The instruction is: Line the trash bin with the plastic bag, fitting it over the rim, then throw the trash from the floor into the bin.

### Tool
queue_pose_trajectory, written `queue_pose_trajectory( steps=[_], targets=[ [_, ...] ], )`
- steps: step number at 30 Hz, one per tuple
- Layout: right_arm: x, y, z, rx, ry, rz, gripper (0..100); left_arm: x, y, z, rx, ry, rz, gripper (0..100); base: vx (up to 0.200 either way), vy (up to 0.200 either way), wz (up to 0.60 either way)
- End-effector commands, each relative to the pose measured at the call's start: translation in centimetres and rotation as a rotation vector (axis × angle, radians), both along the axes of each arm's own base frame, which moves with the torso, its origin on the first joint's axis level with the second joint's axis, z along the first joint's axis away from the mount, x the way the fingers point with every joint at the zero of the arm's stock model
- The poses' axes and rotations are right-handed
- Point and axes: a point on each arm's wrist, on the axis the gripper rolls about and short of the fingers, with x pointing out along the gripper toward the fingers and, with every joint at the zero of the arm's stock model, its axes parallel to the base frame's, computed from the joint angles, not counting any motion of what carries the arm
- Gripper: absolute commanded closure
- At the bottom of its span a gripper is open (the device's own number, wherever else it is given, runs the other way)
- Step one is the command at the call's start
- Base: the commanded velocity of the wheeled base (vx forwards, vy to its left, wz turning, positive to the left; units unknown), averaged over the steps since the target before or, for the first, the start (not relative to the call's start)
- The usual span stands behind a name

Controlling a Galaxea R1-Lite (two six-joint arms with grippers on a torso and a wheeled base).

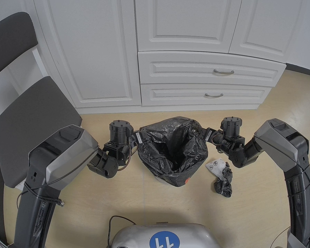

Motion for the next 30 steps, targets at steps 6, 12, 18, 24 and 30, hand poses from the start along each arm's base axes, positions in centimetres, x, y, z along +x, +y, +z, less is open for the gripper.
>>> queue_pose_trajectory(
  steps=[6, 12, 18, 24, 30],
  targets=[
    [0.8, -0.2, -3.6, -0.01, 0.049, -0.008, 0, 1.7, 0.9, -2.4, 0.002, 0.004, 0.043, 0, 0.0, 0.0, 0.0],
    [0.8, -0.1, -4.2, -0.014, 0.06, -0.008, 0, 2.2, 1.1, -2.4, -0.001, -0.01, 0.061, 0, 0.0, 0.0, 0.0],
    [0.8, -0.1, -4.1, -0.013, 0.059, -0.008, 0, 2.0, 1.1, -2.1, -0.001, -0.008, 0.06, 0, 0.0, 0.0, 0.0],
    [0.7, -0.1, -3.8, -0.014, 0.057, -0.006, 0, 1.5, 1.0, -1.5, 0.005, -0.005, 0.054, 0, 0.0, 0.0, 0.0],
    [0.1, -0.8, -1.9, -0.005, 0.042, -0.001, 0, 0.6, 0.7, 0.2, 0.058, -0.026, 0.071, 0, 0.0, 0.0, 0.0]
  ],
)
